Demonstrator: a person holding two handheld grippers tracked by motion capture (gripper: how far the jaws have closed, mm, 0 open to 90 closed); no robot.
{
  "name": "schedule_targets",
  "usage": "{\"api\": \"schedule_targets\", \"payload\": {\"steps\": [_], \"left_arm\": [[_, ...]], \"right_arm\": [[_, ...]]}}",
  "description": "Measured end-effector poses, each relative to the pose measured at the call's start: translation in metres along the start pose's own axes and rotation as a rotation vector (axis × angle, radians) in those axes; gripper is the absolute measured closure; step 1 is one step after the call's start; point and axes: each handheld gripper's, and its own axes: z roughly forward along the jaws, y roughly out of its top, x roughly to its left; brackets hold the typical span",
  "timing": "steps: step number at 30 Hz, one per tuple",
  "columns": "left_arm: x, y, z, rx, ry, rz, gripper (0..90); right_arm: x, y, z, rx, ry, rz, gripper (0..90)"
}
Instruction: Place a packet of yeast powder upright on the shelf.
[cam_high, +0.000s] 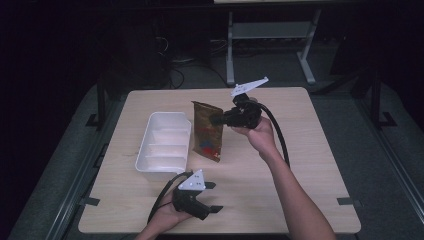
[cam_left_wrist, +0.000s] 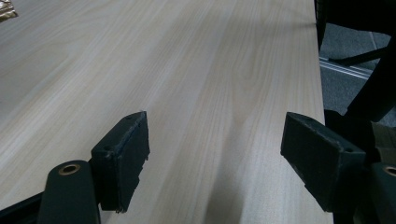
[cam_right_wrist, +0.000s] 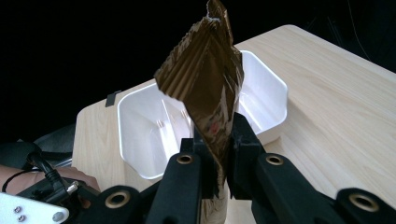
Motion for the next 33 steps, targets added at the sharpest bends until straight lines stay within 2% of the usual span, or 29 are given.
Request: {"api": "schedule_targets", "payload": {"steps": [16, 28, 33], "left_arm": [[0.0, 0.0, -0.001, -0.001, -0.002, 0.002, 23.1], [0.0, 0.0, -0.001, -0.003, -0.002, 0.004, 22.8], [0.0, 0.001, -0.004, -0.013, 0.003, 0.003, 22.3]], "right_arm": [[0.005, 0.017, 0.018, 0.001, 0.019, -0.03, 83.4], [0.014, 0.033, 0.043, 0.014, 0.049, -0.07, 83.3], [0.015, 0.039, 0.055, 0.021, 0.067, -0.071, 83.4]]}}
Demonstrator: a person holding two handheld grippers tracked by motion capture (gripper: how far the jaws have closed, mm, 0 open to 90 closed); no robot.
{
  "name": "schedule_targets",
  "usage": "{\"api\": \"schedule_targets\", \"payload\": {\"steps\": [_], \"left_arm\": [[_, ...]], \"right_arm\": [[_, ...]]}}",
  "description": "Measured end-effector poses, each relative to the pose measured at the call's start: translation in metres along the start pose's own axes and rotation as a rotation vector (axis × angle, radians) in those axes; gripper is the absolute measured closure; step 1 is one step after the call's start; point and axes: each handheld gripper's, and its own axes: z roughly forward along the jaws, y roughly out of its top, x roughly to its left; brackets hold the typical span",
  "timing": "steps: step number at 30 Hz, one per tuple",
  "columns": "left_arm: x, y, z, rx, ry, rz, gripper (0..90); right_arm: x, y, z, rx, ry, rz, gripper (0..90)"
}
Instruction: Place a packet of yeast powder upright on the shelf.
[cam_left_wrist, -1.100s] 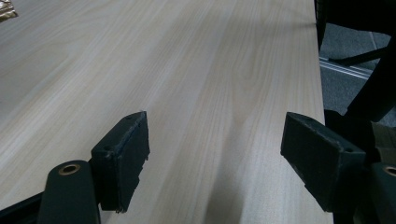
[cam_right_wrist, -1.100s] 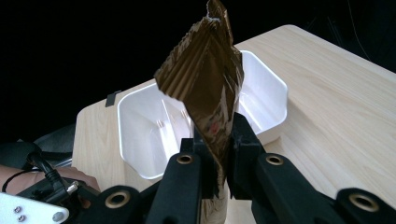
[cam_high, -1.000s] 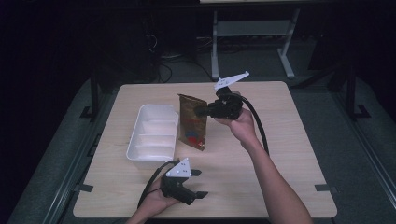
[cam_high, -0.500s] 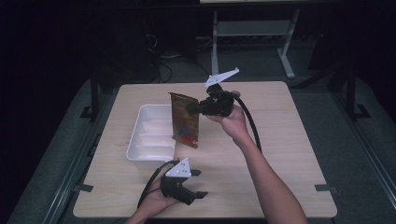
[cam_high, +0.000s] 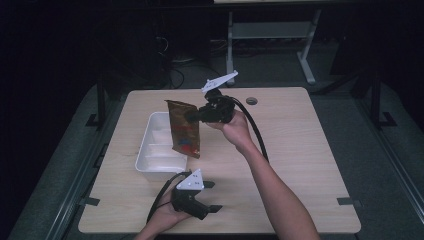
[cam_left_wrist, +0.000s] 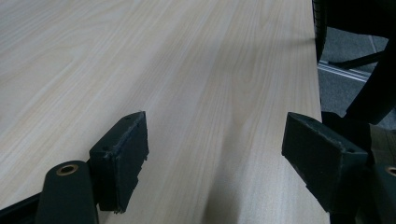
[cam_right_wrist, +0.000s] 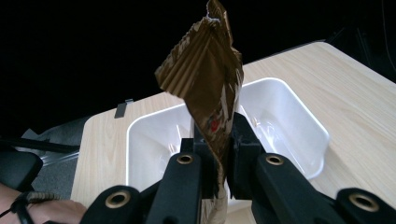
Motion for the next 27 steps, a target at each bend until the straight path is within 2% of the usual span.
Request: {"api": "schedule_targets", "payload": {"steps": [17, 20, 27], "left_arm": [[-0.003, 0.0, 0.002, 0.005, -0.006, 0.008, 22.3], [-0.002, 0.0, 0.001, 0.004, -0.003, 0.006, 22.3], [-0.002, -0.001, -0.001, 0.003, 0.003, 0.004, 22.5]], "right_arm": [[0.004, 0.019, 0.03, 0.015, 0.043, -0.027, 83.3], [0.005, 0.024, 0.033, 0.014, 0.04, -0.043, 83.4], [0.002, 0.027, 0.042, 0.024, 0.036, -0.038, 83.3]]}}
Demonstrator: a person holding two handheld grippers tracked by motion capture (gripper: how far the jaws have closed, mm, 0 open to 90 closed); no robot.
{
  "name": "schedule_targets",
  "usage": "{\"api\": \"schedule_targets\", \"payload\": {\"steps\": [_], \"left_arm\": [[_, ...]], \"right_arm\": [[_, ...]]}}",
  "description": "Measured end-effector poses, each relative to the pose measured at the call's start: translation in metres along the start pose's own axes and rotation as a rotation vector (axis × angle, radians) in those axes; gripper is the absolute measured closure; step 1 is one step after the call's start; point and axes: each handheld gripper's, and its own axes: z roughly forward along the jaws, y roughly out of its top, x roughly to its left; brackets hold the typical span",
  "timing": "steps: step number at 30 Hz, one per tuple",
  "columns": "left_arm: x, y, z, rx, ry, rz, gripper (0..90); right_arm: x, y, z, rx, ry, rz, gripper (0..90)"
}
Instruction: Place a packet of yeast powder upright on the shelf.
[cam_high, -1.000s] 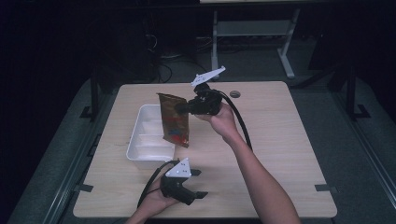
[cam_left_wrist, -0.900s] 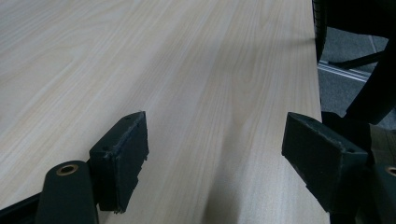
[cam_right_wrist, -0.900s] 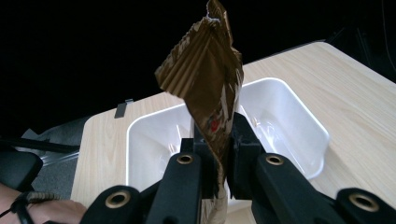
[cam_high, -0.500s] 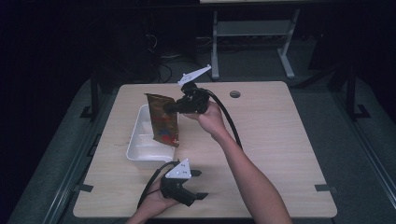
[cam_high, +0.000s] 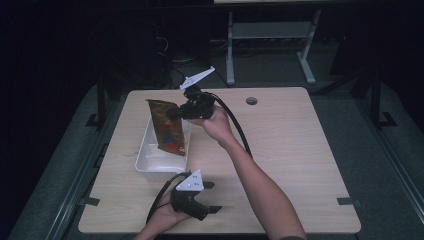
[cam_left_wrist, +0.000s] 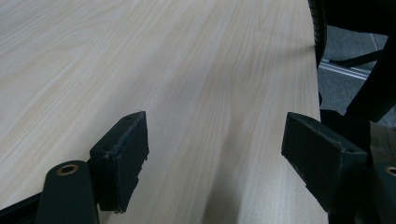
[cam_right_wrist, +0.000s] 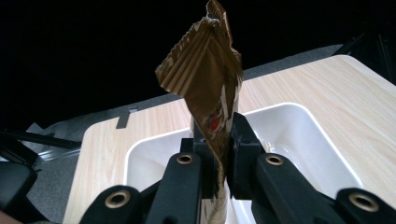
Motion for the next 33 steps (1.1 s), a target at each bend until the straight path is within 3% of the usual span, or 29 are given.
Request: {"api": "schedule_targets", "payload": {"steps": [14, 33], "left_arm": [[0.002, -0.001, -0.002, -0.001, 0.007, -0.004, 22.4], [0.003, -0.001, -0.003, -0.004, 0.004, -0.006, 22.2]], "right_arm": [[-0.011, -0.002, 0.017, -0.002, 0.003, 0.018, 83.4], [-0.014, -0.006, 0.031, 0.016, -0.005, 0.027, 83.1]]}}
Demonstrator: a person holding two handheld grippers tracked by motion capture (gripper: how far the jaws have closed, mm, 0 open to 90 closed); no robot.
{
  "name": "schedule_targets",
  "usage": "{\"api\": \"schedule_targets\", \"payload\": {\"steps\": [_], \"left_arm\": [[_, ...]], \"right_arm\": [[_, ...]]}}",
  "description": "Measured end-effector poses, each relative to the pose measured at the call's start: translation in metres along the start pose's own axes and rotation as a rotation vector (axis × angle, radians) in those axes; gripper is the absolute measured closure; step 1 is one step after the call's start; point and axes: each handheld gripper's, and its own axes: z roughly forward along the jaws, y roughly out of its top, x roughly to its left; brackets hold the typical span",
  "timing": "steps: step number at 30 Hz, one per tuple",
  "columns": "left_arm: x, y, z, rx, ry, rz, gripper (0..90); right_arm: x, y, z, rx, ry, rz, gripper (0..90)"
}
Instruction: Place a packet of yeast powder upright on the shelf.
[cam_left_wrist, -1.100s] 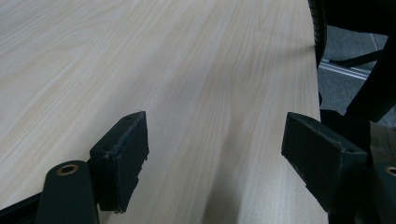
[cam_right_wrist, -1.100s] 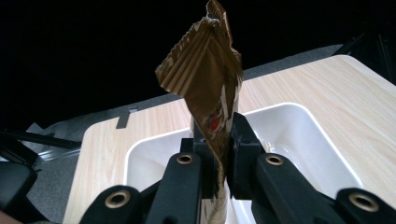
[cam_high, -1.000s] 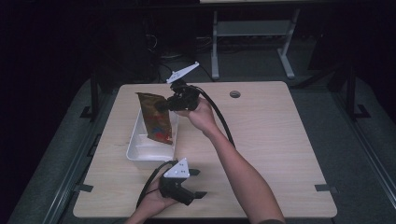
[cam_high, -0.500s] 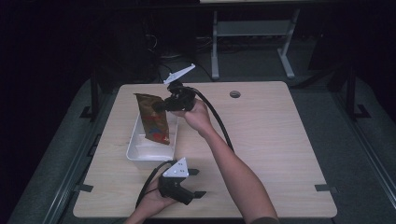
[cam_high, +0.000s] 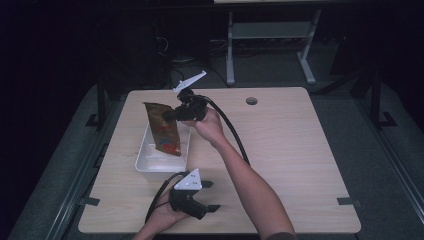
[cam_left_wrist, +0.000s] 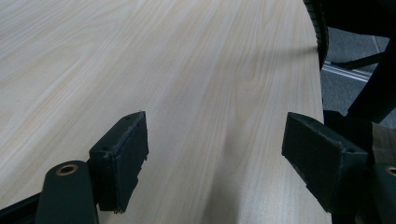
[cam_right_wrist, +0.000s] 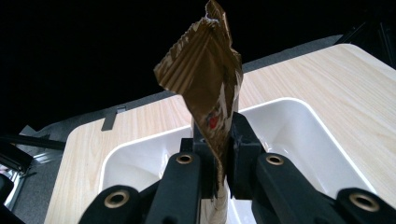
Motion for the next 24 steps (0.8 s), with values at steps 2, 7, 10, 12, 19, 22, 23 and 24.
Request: {"api": "schedule_targets", "payload": {"steps": [2, 7, 10, 12, 19, 22, 23, 24], "left_arm": [[0.0, 0.0, 0.0, 0.001, 0.002, 0.0, 22.2], [0.001, -0.001, 0.0, 0.005, 0.005, 0.001, 22.2], [0.001, -0.001, -0.001, 0.005, 0.006, 0.001, 22.2], [0.001, -0.001, -0.001, 0.004, 0.006, 0.001, 22.2], [0.001, -0.001, -0.001, 0.01, 0.008, 0.003, 22.3], [0.002, -0.001, -0.001, 0.009, 0.01, 0.002, 22.3], [0.002, -0.001, -0.001, 0.009, 0.011, 0.001, 22.3], [0.002, -0.001, -0.001, 0.01, 0.011, 0.003, 22.3]], "right_arm": [[0.0, -0.001, 0.002, 0.004, -0.001, 0.001, 83.1], [-0.002, -0.004, 0.007, 0.009, 0.011, 0.011, 83.1], [-0.002, -0.006, 0.009, 0.013, 0.012, 0.013, 83.0], [-0.003, -0.008, 0.01, 0.011, 0.015, 0.019, 83.0], [-0.004, -0.012, 0.013, 0.004, 0.028, 0.033, 82.7], [-0.004, -0.013, 0.014, 0.004, 0.032, 0.041, 82.5], [-0.004, -0.013, 0.014, 0.004, 0.035, 0.043, 82.5], [-0.005, -0.014, 0.015, 0.005, 0.036, 0.042, 82.5]]}}
